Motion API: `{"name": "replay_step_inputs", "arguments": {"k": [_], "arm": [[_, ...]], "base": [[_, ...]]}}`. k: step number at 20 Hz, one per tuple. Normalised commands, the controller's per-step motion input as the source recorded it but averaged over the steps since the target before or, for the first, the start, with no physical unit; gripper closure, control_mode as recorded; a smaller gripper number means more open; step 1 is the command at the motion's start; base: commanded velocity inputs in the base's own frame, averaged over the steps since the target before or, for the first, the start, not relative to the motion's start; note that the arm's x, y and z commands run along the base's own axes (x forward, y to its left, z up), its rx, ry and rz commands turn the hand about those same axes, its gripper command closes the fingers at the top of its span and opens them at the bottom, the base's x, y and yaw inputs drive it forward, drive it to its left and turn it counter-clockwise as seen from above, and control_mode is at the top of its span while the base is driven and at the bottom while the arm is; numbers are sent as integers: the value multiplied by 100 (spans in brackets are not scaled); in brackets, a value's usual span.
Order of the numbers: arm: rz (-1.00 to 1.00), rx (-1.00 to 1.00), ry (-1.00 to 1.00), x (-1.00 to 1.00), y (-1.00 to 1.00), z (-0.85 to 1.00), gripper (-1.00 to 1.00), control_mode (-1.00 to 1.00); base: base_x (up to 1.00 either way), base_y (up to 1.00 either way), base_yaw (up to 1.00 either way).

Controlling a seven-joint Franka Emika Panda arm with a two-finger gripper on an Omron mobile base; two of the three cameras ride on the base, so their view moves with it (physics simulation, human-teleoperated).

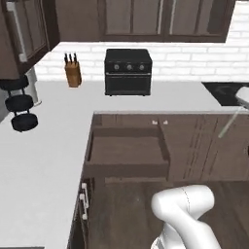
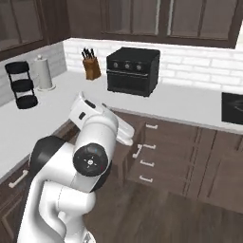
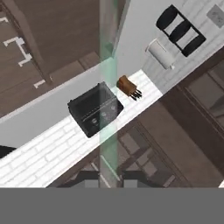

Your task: Take a straw from the drawer in front and place it inside the glass cup on the dining counter.

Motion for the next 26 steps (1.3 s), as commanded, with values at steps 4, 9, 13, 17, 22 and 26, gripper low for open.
{"name": "replay_step_inputs", "arguments": {"k": [4,9,13,17,22,26], "arm": [[0,0,0,0,0,0,100,100],[0,0,0,0,0,0,100,100],[0,0,0,0,0,0,100,100],[0,0,0,0,0,0,100,100],[0,0,0,0,0,0,100,100],[0,0,0,0,0,0,100,100]], "base": [[-7,0,-89],[0,0,-93],[2,0,-94],[19,0,-92],[34,0,-87],[64,17,-77]]}}
